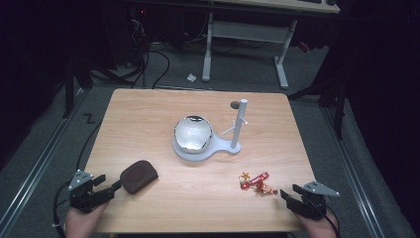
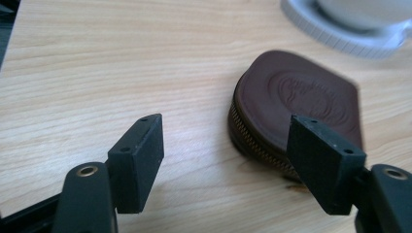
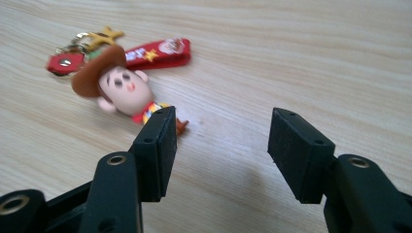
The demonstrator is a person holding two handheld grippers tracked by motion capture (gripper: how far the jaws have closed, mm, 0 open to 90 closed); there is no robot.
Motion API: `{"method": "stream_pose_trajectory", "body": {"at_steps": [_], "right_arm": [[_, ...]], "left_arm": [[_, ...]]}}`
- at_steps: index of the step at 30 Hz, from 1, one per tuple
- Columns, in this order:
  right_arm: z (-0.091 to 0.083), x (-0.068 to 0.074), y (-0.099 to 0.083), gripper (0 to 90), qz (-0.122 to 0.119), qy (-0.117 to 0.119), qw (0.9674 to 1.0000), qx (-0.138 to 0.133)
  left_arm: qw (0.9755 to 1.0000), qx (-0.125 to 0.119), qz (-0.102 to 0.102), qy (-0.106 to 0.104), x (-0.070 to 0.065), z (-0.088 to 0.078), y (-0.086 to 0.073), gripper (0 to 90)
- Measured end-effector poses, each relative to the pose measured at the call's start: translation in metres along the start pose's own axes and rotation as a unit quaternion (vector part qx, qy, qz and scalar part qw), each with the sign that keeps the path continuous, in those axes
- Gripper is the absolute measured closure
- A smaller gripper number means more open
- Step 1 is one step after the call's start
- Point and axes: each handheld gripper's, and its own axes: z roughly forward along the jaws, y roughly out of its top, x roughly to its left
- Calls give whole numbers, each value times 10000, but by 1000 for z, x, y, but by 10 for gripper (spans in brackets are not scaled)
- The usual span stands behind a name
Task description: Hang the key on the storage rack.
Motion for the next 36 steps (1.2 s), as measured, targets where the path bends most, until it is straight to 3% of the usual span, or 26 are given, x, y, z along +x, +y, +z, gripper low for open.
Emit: {"method": "stream_pose_trajectory", "body": {"at_steps": [8, 13, 26, 36], "right_arm": [[5, -2, 0, 455, -64, 7, 9999, 86], [6, 1, 0, 466, -49, 41, 9999, 124], [10, 1, -1, 470, -14, 91, 9998, 172], [13, 5, 0, 473, -100, 167, 9993, 315]], "left_arm": [[9998, -2, 160, 121, -3, 1, 1, 311], [9999, 31, 108, 92, 0, 1, -1, 312], [9997, 49, 225, 117, -1, 2, -1, 314], [9998, 5, 124, 125, -1, 2, -2, 307]]}}
